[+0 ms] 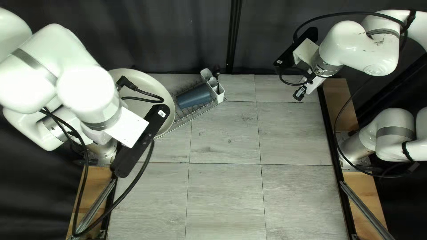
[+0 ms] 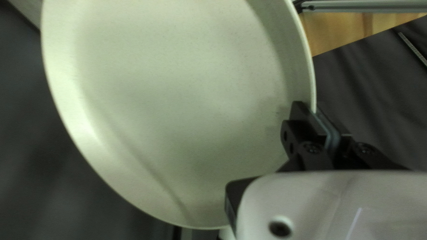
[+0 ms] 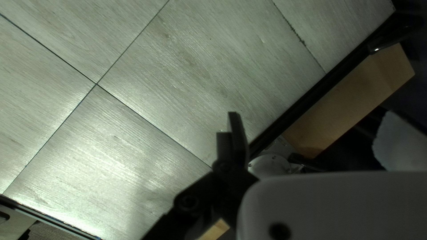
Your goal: Pick up and place plate onto table. Place down one fork to the left of the plate. Place spoon and knife to the right of the plate. Place cup above the knife and spoon
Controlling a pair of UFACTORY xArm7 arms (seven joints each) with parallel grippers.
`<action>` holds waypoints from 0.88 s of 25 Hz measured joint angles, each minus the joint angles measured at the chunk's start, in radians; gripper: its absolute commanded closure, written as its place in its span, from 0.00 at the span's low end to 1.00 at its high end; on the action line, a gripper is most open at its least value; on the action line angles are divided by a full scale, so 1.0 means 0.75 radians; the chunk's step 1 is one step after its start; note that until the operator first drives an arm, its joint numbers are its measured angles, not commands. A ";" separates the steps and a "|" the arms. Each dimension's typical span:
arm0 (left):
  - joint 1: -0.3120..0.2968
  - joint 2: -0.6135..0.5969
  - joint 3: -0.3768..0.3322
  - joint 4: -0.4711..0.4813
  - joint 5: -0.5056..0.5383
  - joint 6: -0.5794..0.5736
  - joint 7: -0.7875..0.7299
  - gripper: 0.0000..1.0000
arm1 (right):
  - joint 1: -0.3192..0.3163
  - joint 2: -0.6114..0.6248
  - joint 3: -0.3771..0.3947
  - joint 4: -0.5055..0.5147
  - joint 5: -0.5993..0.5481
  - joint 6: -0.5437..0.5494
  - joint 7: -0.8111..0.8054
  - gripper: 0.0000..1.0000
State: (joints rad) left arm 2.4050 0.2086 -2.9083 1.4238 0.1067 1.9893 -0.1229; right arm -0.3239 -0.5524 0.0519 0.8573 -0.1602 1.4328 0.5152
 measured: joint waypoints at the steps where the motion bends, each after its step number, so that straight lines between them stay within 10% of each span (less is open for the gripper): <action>1: -0.003 -0.110 0.000 0.074 0.004 -0.018 0.005 1.00 | 0.000 0.000 0.000 0.000 0.000 0.000 0.000 0.00; 5: -0.011 -0.431 -0.007 0.328 0.031 -0.093 0.084 1.00 | 0.000 0.000 0.000 0.000 0.000 0.000 0.000 0.00; 15: 0.040 -0.716 0.002 0.452 -0.015 -0.237 0.147 1.00 | 0.000 0.000 0.000 0.000 0.000 0.000 0.000 0.00; 22: 0.000 -0.667 -0.003 0.216 0.084 -0.599 0.111 1.00 | 0.000 0.000 0.000 0.000 0.000 0.000 0.000 0.00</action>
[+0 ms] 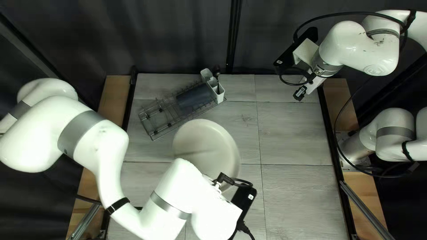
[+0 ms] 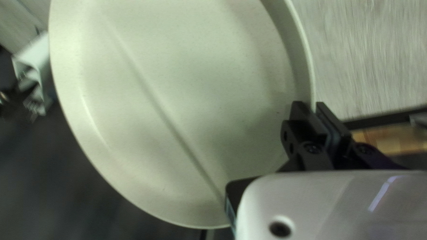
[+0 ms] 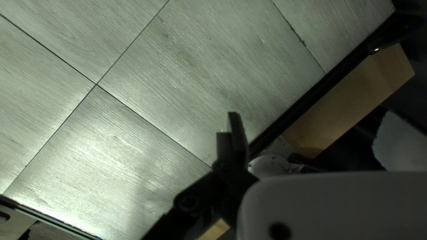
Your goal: Pick up and place plate onto table. Place down one fork to the left of the plate. Place spoon and knife to the right of the plate. Place cup above the knife and spoon
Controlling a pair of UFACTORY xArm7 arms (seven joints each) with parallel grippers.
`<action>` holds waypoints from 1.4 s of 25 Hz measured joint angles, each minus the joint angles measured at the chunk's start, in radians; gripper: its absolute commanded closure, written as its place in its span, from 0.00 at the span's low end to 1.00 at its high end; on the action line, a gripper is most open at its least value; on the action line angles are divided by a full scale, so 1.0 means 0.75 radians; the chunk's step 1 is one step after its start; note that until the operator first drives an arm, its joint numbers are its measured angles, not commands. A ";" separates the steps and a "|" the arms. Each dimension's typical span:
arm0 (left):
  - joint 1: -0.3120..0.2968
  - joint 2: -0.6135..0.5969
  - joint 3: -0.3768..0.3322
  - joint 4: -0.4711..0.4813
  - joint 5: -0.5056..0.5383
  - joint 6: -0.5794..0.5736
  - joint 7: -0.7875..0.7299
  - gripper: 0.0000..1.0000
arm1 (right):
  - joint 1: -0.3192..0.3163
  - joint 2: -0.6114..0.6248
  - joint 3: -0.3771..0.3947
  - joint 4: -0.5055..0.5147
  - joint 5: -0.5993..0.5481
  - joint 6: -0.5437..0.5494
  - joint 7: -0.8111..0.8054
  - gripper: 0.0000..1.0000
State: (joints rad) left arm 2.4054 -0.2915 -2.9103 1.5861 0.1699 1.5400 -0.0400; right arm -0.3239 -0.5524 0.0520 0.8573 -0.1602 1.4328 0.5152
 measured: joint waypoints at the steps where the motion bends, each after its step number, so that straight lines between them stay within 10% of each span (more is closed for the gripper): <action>1: -0.005 0.000 -0.001 -0.033 0.014 -0.055 -0.006 1.00 | 0.000 0.000 0.000 0.000 0.000 0.000 0.000 0.00; 12: 0.023 0.012 0.012 -0.388 0.067 -0.588 0.008 1.00 | 0.000 0.000 0.000 0.000 0.000 0.000 0.000 0.00; 35: -0.003 -0.227 0.048 -0.503 0.281 -1.045 -0.092 1.00 | 0.000 0.000 0.000 0.000 0.000 0.000 0.000 0.00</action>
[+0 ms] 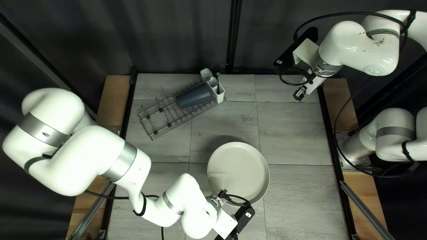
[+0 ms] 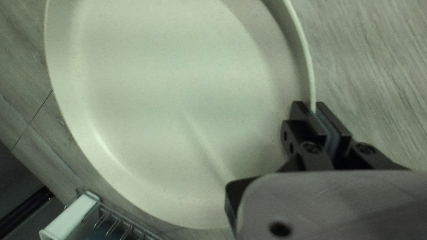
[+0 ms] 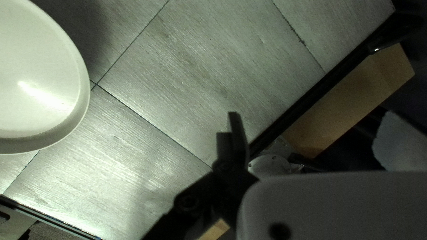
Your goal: Pick up and place plate onto table. Place down one fork to the left of the plate. Place spoon and knife to the right of the plate. Place cup above the knife and spoon
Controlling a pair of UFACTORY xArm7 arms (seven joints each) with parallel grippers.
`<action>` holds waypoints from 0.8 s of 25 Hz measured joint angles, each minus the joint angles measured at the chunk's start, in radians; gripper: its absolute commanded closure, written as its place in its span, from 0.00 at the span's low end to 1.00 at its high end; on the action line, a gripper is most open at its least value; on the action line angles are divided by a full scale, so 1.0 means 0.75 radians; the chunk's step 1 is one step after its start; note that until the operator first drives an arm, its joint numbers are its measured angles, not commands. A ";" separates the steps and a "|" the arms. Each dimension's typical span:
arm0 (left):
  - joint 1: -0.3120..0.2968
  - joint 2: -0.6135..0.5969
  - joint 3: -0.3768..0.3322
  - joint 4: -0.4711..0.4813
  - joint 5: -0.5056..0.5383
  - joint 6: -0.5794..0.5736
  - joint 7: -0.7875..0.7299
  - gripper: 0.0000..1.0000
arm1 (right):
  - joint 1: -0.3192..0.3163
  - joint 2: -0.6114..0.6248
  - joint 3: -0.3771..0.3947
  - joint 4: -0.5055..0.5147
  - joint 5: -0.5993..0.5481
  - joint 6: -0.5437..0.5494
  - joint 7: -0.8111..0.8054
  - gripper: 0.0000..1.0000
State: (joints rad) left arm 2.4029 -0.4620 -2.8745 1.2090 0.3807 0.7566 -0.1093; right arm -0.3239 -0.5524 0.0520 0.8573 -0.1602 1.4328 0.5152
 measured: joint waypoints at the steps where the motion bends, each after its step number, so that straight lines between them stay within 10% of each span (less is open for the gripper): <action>1: 0.002 -0.005 -0.001 -0.006 -0.001 -0.011 -0.001 1.00 | 0.000 0.000 0.000 0.000 0.000 0.000 0.000 0.00; 3: 0.010 -0.015 -0.002 -0.020 -0.008 -0.033 -0.001 1.00 | 0.000 0.000 0.000 0.000 0.000 0.000 0.000 0.00; 4: 0.016 -0.018 -0.004 -0.028 -0.012 -0.045 0.003 0.37 | 0.000 0.000 0.000 0.000 0.000 0.000 0.000 0.00; 5: 0.023 -0.020 -0.007 -0.036 -0.018 -0.056 0.010 0.05 | 0.000 0.000 0.000 0.000 0.000 0.000 0.000 0.00; 6: 0.030 -0.021 -0.010 -0.043 -0.025 -0.065 0.018 0.00 | 0.000 0.000 0.000 0.000 0.000 0.000 0.000 0.00; 20: 0.065 0.435 0.009 -0.303 -0.071 0.166 0.048 0.00 | 0.000 0.000 0.000 0.000 0.000 0.000 0.000 0.00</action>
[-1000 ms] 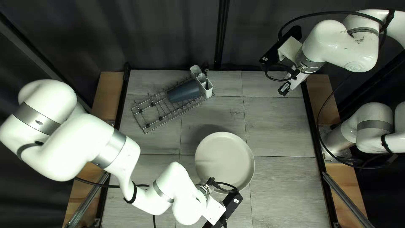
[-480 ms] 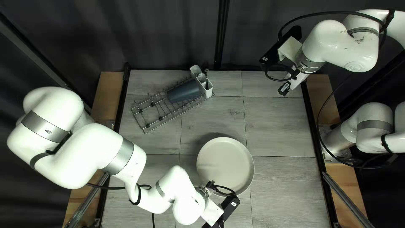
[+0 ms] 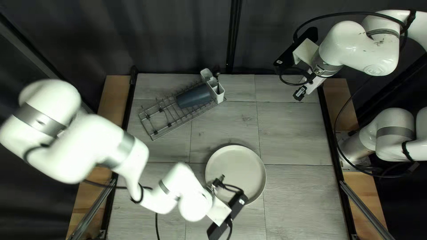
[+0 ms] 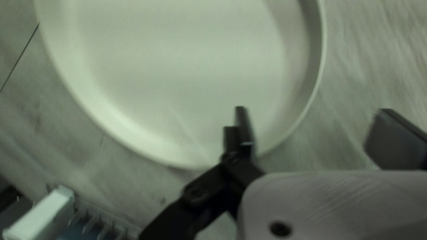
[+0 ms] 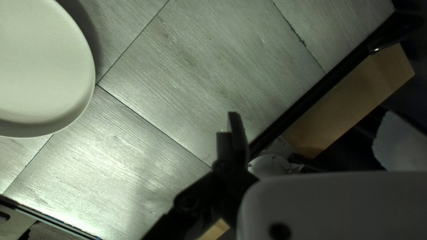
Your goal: Pick up and place plate onto table. Place down one fork to the left of the plate. Place spoon and knife to the right of the plate. Place cup above the knife and spoon
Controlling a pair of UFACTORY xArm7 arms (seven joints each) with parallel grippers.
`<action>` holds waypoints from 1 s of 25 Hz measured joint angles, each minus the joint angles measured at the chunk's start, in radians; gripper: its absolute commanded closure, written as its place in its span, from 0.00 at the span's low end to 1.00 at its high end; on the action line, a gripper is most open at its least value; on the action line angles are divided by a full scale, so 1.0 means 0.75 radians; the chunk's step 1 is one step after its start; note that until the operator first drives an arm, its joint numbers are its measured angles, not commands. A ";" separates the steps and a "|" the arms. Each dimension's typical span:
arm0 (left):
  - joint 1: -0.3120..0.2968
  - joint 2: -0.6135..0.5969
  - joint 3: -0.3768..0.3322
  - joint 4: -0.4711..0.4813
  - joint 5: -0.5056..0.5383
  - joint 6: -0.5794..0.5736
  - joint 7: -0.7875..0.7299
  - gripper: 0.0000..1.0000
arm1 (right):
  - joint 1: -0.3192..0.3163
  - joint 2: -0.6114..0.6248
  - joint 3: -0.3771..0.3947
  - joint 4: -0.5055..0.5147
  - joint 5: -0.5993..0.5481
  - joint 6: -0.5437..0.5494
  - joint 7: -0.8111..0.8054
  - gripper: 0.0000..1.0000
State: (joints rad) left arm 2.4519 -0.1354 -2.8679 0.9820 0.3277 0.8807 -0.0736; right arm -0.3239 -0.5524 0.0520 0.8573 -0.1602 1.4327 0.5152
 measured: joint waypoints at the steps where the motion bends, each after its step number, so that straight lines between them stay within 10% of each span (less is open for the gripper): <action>1: 0.004 0.060 0.007 -0.024 0.004 0.043 0.001 0.00 | 0.000 0.000 0.000 0.000 0.000 0.000 0.000 0.00; 25: 0.170 1.049 -0.037 -0.046 0.034 1.098 0.094 0.00 | 0.000 0.000 0.000 0.000 0.000 0.000 0.000 0.00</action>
State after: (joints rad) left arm 2.5797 0.6514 -2.8958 0.9474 0.3531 1.7043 -0.0030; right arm -0.3239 -0.5523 0.0520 0.8573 -0.1602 1.4327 0.5152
